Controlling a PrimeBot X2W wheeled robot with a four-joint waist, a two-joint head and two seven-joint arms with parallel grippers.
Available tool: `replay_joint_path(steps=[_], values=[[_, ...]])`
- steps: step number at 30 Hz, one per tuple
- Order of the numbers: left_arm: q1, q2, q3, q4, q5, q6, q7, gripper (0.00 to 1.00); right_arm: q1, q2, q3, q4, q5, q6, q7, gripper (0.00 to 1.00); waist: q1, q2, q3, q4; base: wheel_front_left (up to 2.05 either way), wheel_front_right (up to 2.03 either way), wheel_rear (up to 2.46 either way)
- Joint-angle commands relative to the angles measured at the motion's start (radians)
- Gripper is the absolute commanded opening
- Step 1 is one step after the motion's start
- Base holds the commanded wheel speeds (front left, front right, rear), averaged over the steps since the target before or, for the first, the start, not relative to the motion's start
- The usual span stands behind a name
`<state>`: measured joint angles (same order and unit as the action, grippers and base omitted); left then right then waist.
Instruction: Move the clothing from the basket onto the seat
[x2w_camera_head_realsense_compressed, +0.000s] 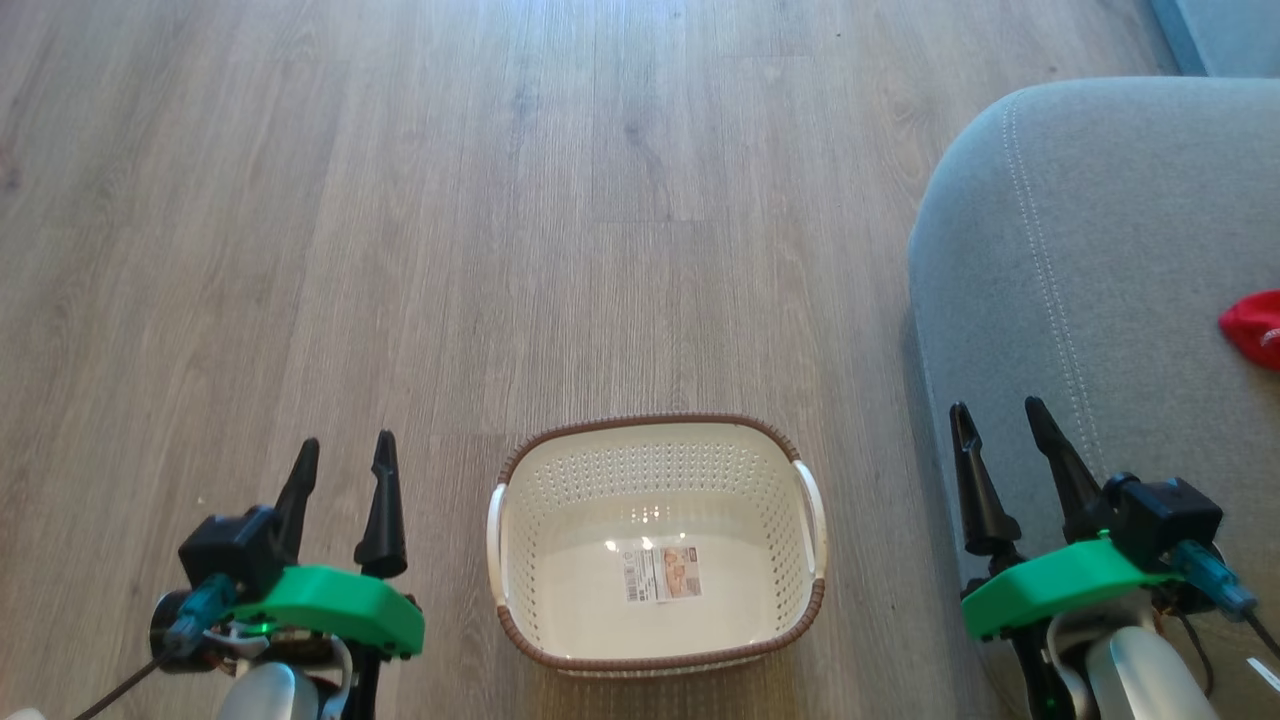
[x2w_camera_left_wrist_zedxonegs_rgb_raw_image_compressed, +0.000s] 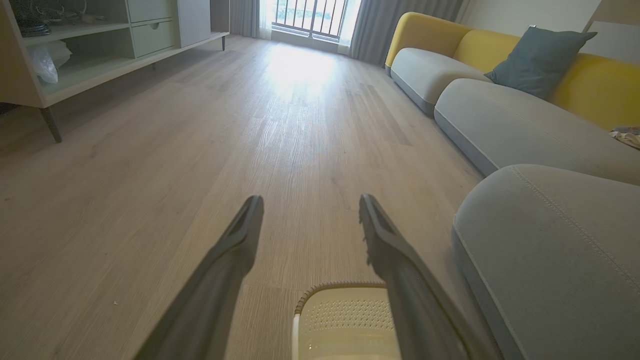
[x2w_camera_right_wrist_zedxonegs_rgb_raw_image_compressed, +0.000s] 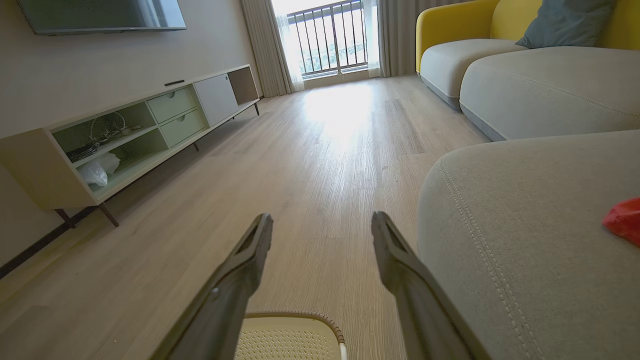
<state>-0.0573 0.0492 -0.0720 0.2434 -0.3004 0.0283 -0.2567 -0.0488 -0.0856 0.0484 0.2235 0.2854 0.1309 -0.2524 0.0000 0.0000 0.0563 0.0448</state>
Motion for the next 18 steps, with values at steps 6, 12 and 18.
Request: replay_joint_path(steps=[6,12,18], values=[[-0.017,0.001,0.035,-0.025,-0.003,-0.008,-0.005,1.00,-0.028,0.005,0.025,-0.023,0.004,0.000,-0.009,1.00,0.0000,0.0000,-0.004,-0.007,0.00,0.00,0.00],[-0.015,0.001,0.036,-0.024,-0.008,-0.010,-0.005,1.00,-0.027,0.006,0.024,-0.024,0.008,0.000,-0.009,1.00,0.0000,0.0000,-0.006,-0.016,0.00,0.00,0.00],[-0.015,0.001,0.037,-0.026,-0.018,-0.011,-0.005,1.00,-0.022,0.007,0.020,-0.023,0.010,0.000,-0.009,1.00,0.0000,0.0000,-0.006,-0.020,0.00,0.00,0.00]])
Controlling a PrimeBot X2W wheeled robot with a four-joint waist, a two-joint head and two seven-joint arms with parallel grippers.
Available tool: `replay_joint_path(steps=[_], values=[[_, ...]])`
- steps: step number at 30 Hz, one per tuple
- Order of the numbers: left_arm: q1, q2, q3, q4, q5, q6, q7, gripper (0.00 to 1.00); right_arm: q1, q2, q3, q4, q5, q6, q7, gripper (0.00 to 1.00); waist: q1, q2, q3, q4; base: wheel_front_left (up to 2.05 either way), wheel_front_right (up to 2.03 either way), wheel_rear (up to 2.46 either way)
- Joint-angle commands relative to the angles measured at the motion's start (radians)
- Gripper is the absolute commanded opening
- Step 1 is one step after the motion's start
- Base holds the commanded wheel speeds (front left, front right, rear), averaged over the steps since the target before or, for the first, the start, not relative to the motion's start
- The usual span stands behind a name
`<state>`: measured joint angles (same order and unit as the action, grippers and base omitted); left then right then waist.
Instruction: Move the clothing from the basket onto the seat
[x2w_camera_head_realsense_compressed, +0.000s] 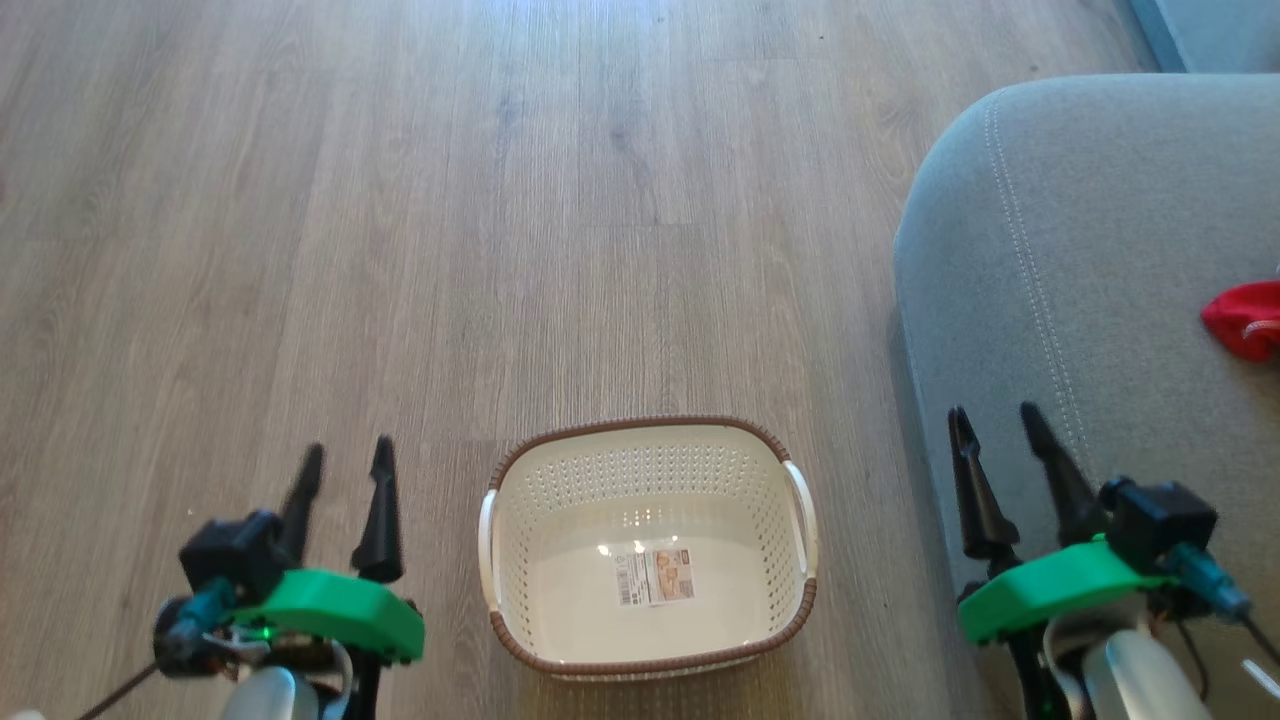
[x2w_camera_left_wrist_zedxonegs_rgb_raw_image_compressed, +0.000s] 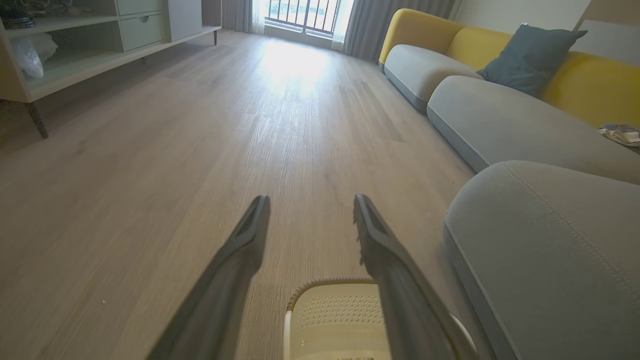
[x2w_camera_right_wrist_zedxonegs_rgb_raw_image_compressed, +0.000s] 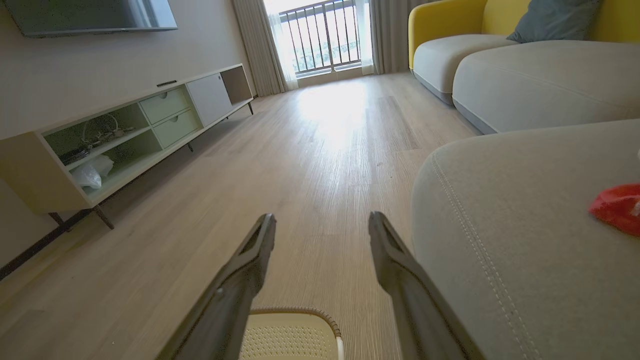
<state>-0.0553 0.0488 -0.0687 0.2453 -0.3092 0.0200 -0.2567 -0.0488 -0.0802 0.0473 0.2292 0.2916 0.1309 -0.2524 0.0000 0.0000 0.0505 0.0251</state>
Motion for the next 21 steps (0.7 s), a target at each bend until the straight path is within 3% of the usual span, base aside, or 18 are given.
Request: replay_joint_path(steps=[1,4,21], values=[[0.000,0.000,0.000,0.004,-0.002,0.001,0.000,0.00,0.000,0.001,0.000,0.003,0.000,0.000,0.000,0.00,0.0000,0.0000,0.000,0.000,0.00,0.00,0.00],[0.014,-0.001,-0.002,0.051,-0.004,0.000,0.001,0.00,0.013,0.002,0.002,0.051,0.001,0.000,0.002,0.00,0.0000,0.0000,0.000,-0.001,0.00,0.00,0.00],[0.004,0.000,0.025,0.045,-0.190,-0.021,0.054,0.00,0.003,0.001,-0.014,0.046,0.196,0.000,0.049,0.00,0.0000,0.0000,-0.007,-0.004,0.00,0.00,0.00]])
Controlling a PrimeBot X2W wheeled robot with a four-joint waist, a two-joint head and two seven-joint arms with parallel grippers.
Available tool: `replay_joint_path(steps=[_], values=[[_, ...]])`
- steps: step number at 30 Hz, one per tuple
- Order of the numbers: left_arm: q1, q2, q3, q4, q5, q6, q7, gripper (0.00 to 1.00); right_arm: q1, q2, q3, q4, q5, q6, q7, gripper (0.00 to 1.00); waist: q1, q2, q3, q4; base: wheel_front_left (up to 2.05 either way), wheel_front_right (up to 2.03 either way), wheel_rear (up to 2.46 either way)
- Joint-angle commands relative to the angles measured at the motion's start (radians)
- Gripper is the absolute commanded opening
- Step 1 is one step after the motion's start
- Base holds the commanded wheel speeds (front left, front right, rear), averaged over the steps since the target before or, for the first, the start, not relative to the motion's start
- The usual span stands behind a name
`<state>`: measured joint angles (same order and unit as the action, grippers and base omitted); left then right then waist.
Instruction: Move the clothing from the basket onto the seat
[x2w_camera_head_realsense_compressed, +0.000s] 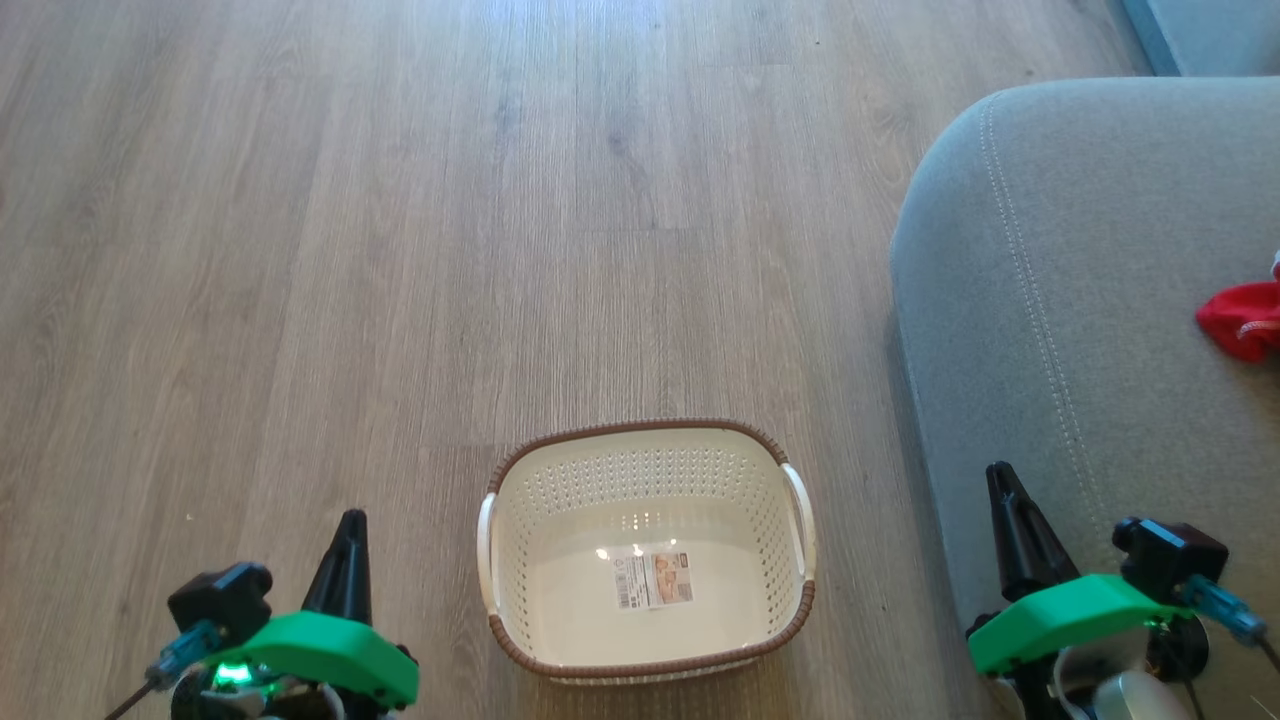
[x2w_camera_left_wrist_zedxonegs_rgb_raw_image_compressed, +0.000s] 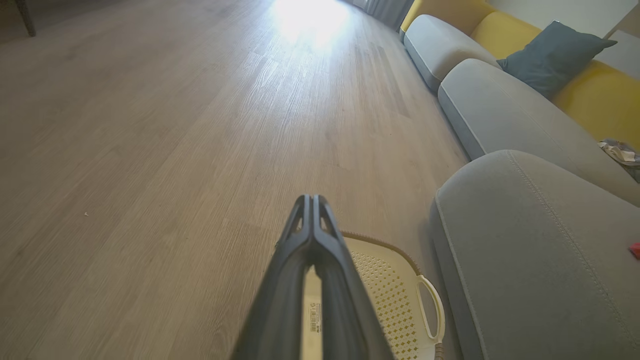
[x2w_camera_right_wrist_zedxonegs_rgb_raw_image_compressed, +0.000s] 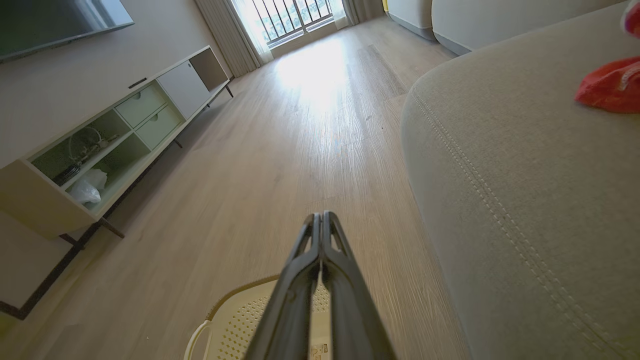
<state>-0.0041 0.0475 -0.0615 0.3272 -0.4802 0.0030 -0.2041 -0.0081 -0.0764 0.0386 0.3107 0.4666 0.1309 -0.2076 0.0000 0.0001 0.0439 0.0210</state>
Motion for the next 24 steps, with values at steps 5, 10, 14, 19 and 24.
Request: replay_joint_path(steps=[5,10,14,19,24], values=[[-0.050,0.001,0.025,-0.039,-0.071,-0.010,0.016,0.00,-0.041,-0.003,-0.011,-0.037,0.075,0.000,0.017,0.00,0.0000,-0.0001,-0.002,-0.001,0.00,0.00,0.00],[-0.052,0.001,0.031,-0.041,-0.112,-0.015,0.028,0.00,-0.043,-0.003,-0.015,-0.038,0.118,0.000,0.028,0.00,0.0000,-0.0001,-0.004,-0.002,0.00,0.00,0.00],[-0.054,0.001,0.037,-0.043,-0.154,-0.020,0.040,0.00,-0.045,-0.003,-0.019,-0.040,0.161,0.000,0.039,0.00,0.0000,-0.0001,-0.005,-0.003,0.00,0.00,0.00],[-0.057,0.001,0.044,-0.045,-0.206,-0.026,0.054,0.00,-0.048,-0.002,-0.025,-0.041,0.214,0.000,0.052,0.00,0.0000,-0.0001,-0.007,-0.004,0.00,0.00,0.00],[-0.059,0.001,0.051,-0.047,-0.257,-0.032,0.069,0.00,-0.051,-0.002,-0.030,-0.043,0.268,0.000,0.066,0.00,0.0000,-0.0001,-0.009,-0.005,0.00,0.00,0.00]])
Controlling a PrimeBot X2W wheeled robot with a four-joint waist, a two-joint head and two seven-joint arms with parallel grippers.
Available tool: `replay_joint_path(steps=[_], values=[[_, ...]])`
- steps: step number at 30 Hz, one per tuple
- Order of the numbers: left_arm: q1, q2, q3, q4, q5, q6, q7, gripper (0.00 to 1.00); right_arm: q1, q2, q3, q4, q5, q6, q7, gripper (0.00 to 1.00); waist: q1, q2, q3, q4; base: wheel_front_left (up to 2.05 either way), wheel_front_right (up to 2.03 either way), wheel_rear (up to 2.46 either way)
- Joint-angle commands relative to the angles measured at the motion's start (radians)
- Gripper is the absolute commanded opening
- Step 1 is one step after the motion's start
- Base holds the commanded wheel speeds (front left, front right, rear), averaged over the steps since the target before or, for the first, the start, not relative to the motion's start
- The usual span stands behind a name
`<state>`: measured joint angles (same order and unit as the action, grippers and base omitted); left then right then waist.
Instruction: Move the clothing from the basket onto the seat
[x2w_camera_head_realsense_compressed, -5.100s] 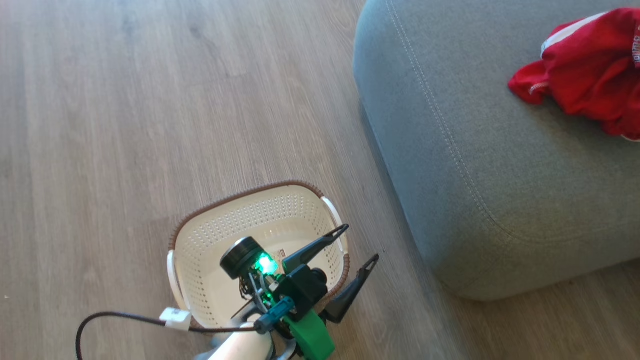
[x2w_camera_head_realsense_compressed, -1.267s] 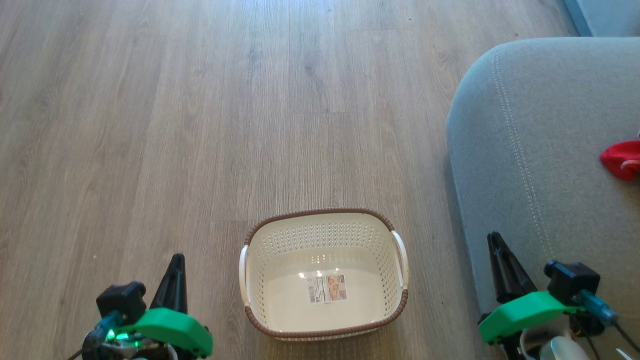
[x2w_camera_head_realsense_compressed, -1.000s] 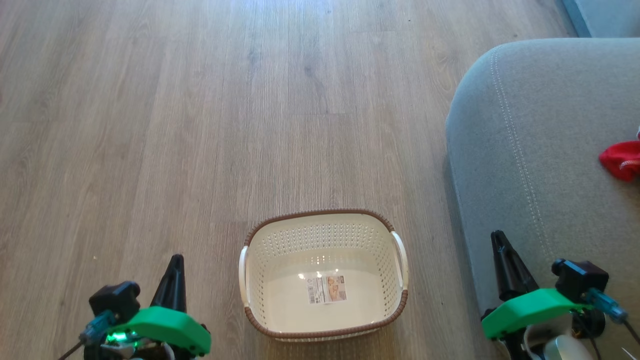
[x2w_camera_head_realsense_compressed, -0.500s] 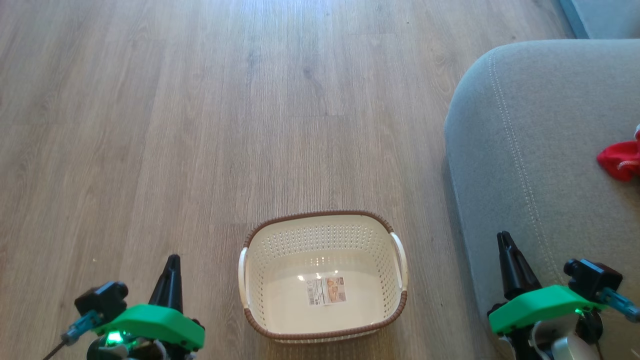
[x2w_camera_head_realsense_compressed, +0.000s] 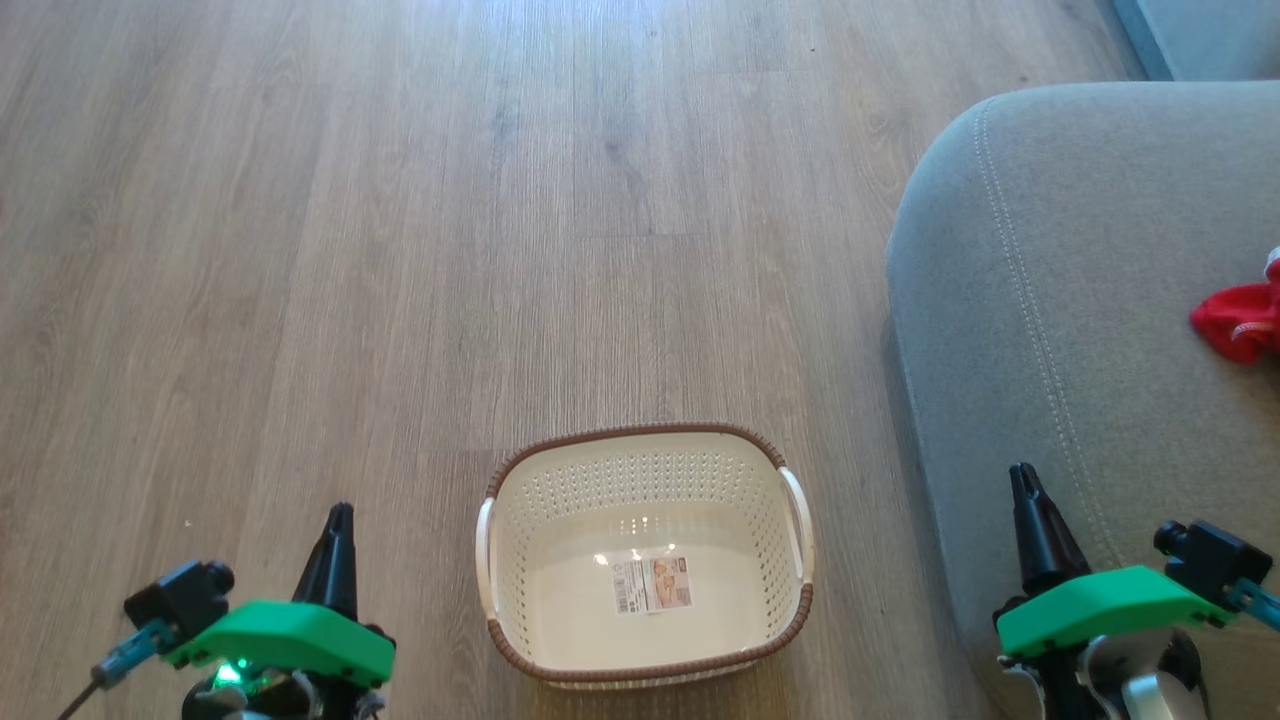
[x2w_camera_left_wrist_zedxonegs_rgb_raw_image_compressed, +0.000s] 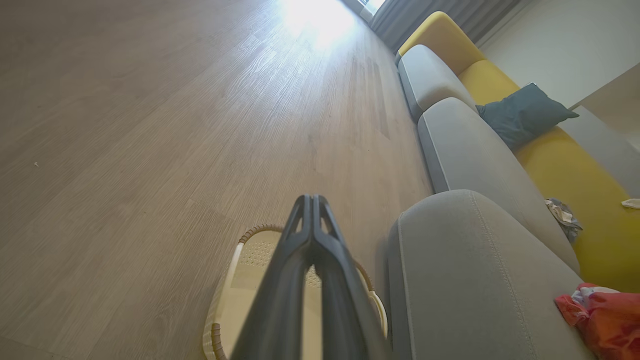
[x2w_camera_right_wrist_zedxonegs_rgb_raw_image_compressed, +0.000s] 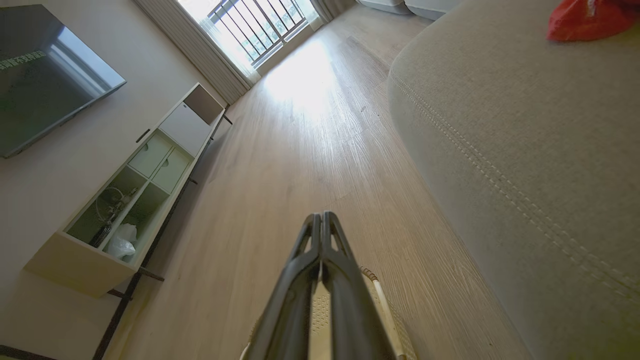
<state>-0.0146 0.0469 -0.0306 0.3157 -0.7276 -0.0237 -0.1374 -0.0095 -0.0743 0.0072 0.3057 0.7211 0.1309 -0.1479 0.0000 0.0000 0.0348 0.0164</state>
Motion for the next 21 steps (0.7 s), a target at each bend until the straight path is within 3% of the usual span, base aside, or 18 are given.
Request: replay_joint_path(steps=[1,21], values=[[-0.049,0.002,0.022,-0.036,-0.020,-0.007,0.005,0.00,-0.050,-0.004,0.000,-0.038,0.024,0.000,0.009,0.00,0.0000,0.0000,0.000,0.000,0.00,0.00,0.00],[-0.060,0.002,0.052,-0.044,-0.228,-0.031,0.065,0.00,-0.061,-0.001,-0.024,-0.044,0.236,0.000,0.066,0.00,0.0000,0.0000,-0.008,-0.004,0.00,0.00,0.00]])
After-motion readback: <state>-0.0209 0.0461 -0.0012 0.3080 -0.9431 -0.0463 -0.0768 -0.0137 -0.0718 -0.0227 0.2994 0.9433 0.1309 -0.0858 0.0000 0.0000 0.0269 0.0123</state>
